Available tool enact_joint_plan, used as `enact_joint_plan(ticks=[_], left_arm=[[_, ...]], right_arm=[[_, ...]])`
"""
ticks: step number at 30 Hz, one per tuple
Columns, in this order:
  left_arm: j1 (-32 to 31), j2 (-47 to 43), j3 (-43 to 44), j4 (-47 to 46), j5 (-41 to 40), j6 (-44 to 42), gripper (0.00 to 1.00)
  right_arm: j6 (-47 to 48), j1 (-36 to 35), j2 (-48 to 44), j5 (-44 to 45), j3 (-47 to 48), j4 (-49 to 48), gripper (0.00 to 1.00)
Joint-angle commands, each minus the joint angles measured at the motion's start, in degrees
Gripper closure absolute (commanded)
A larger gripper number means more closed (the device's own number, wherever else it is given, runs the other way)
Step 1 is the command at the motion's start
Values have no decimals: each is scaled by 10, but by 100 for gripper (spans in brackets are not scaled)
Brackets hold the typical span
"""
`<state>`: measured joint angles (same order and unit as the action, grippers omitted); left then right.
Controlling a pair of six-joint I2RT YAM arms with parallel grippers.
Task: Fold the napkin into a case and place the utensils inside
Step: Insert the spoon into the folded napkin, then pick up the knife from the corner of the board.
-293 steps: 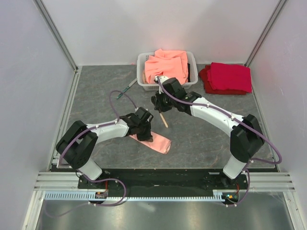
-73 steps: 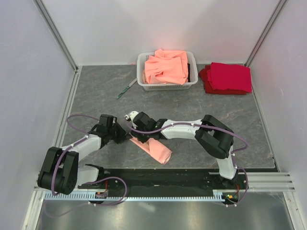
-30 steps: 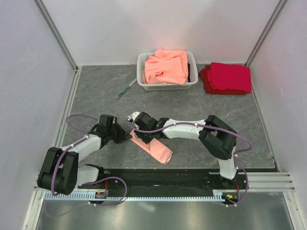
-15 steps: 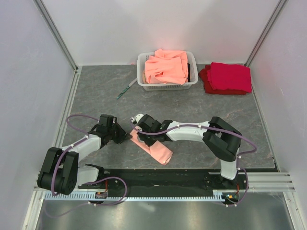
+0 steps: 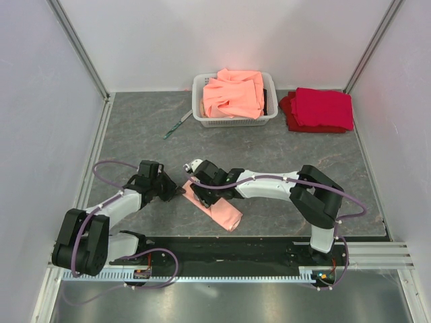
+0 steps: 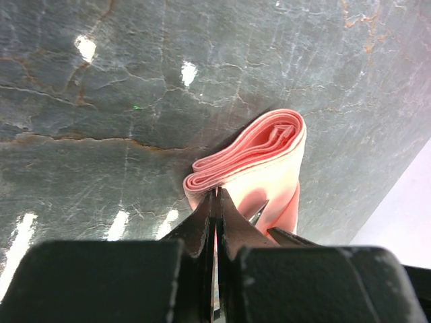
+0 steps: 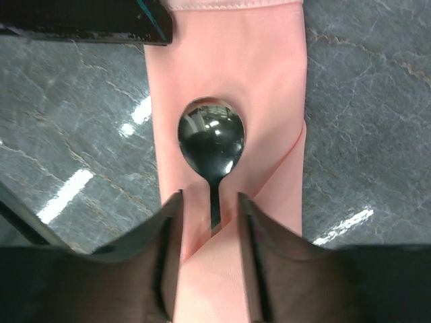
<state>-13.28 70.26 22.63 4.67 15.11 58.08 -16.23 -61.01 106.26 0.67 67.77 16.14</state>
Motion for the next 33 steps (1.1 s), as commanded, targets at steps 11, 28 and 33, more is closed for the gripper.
enact_joint_plan(ticks=[11,28,33], left_arm=[[3,-200,32,74,-33,-74,48],[114,345,652,303,-15,-540,39],[113,462,790,299,-2,-632,40]], right_arm=[[-37,13,-94,12,98,39,24],[-26,156,-284,16,-62,88,2],[-15,166,-317,4,-80,88,2]])
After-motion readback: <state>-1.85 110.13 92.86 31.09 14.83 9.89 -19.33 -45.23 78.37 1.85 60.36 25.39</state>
